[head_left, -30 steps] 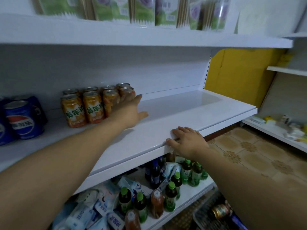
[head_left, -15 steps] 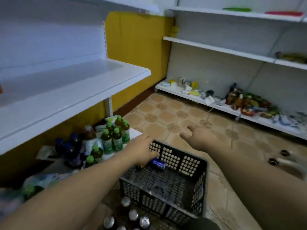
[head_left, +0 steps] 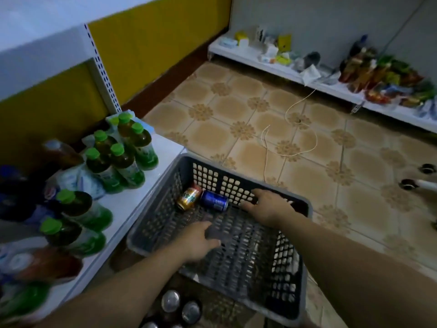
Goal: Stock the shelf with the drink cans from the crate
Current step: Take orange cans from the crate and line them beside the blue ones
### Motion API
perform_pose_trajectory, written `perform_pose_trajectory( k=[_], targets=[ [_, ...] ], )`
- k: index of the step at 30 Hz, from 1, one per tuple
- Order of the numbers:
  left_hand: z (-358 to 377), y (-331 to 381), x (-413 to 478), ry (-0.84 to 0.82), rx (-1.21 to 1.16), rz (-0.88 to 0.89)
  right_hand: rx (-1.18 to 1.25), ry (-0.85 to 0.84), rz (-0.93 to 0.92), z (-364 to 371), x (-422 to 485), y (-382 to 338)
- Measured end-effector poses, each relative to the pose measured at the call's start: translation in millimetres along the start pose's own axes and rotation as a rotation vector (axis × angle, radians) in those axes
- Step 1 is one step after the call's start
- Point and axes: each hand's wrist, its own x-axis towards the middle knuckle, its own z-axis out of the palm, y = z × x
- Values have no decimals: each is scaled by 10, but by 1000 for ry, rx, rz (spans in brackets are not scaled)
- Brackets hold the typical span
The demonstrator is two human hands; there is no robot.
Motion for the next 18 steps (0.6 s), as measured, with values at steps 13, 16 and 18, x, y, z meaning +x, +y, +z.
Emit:
perform_pose_trajectory(
  k=[13, 16, 18],
  targets=[
    [28, -1101, 2067, -95, -135, -279, 11, -119, -21, 1440, 2345, -178],
    [71, -1247, 2281, -114, -129, -284, -31, -77, 11, 1798, 2581, -129],
    [89, -1344, 2366, -125, -130, -294, -156, 14, 23, 1976, 2662, -125]
  ],
)
